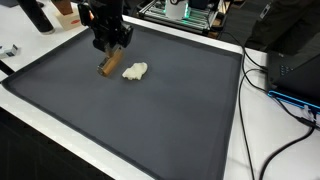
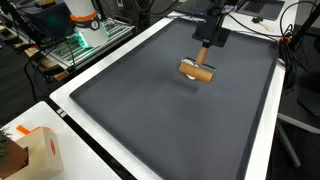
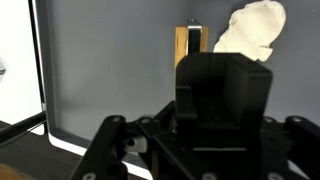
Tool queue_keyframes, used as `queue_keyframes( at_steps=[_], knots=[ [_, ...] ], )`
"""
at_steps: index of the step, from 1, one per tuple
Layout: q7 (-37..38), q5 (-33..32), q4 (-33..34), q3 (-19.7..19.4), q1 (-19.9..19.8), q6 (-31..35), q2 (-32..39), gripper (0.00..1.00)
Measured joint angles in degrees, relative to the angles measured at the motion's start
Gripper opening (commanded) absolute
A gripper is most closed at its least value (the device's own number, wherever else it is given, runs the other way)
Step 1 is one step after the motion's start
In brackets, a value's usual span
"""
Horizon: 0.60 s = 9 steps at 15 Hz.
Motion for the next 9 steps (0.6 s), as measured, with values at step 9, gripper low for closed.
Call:
queue_keyframes(
  at_steps=[9],
  knots=[
    [-37.24,19.28,-3.14,2.21,-8.08,-2.59,-9.22,0.19]
  ],
)
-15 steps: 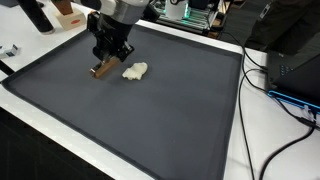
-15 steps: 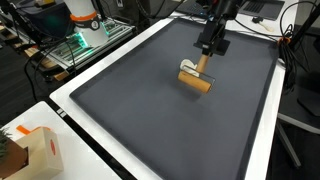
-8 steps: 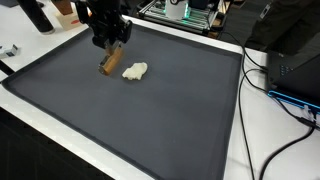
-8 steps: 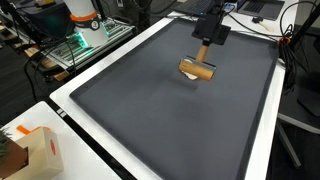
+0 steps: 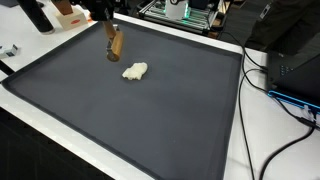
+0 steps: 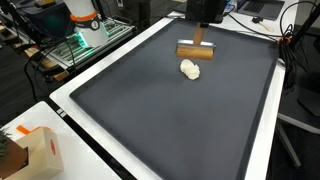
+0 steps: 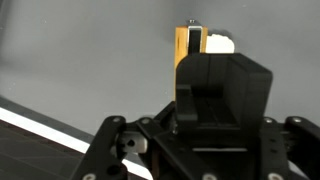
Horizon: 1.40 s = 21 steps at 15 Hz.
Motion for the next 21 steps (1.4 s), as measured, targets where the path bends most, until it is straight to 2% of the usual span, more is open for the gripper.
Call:
queue_keyframes(
  at_steps=[5,12,13,15,19,20,21],
  knots=[
    [-17.82,5.02,-0.15,0.45,-1.62,-6.61,-3.18,0.19],
    [-39.14,5.13,-0.97,0.94,-1.33,-12.36,-6.37,0.19],
    [-42.24,5.13,-1.00,1.00,-1.32,-12.74,-6.62,0.44],
    [-47.33,5.13,-1.00,1.04,-1.31,-13.45,-6.93,0.44],
    [-49.15,5.13,-1.06,1.05,-1.31,-13.57,-7.05,0.44],
    [-49.26,5.13,-1.07,1.05,-1.31,-13.57,-7.05,0.19],
    [-49.33,5.13,-1.08,1.05,-1.31,-13.58,-7.05,0.19]
  ],
)
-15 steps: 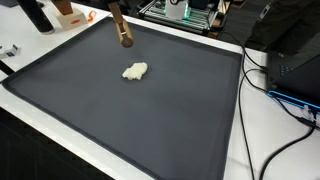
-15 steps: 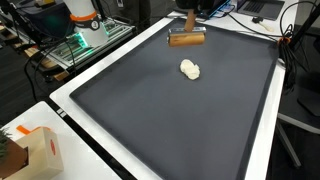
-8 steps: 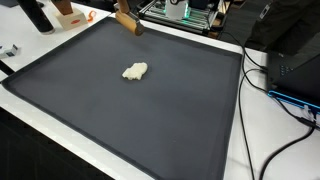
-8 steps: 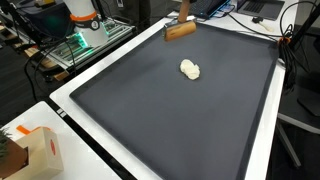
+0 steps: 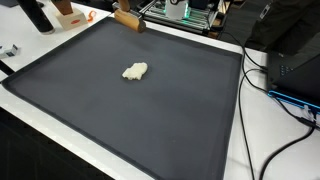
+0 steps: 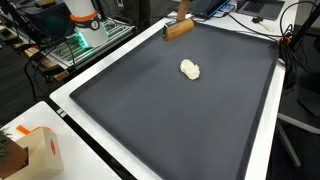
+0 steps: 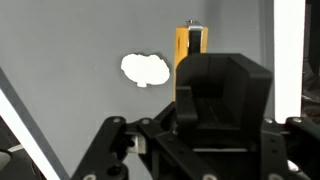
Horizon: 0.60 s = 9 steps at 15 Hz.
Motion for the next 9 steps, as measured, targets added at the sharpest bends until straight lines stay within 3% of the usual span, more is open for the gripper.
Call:
queue_keyframes(
  at_steps=[4,9],
  knots=[
    [-1.26,0.00,-0.57,0.05,0.34,1.63,0.98,0.19],
    [-1.82,0.00,-5.51,0.53,1.39,11.17,2.41,0.19]
  ],
)
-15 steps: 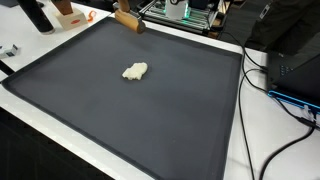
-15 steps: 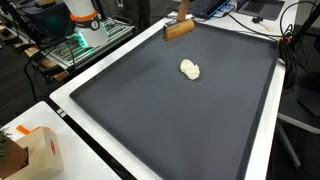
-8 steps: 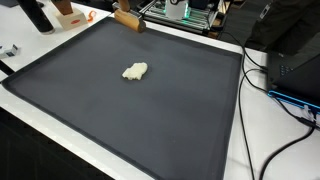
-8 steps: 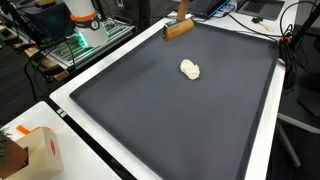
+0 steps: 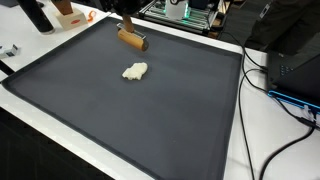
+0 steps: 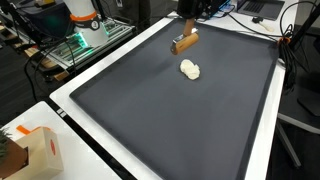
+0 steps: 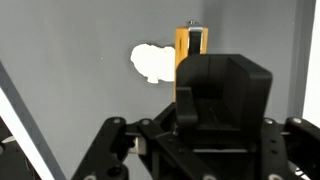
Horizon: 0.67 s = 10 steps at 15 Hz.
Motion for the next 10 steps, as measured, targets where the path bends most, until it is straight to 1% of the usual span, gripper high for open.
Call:
queue_keyframes(
  at_steps=[5,10],
  knots=[
    [0.00,0.00,-5.49,0.73,0.42,8.17,0.81,0.19],
    [0.00,-0.11,-9.38,1.10,0.82,16.00,1.53,0.19]
  ],
)
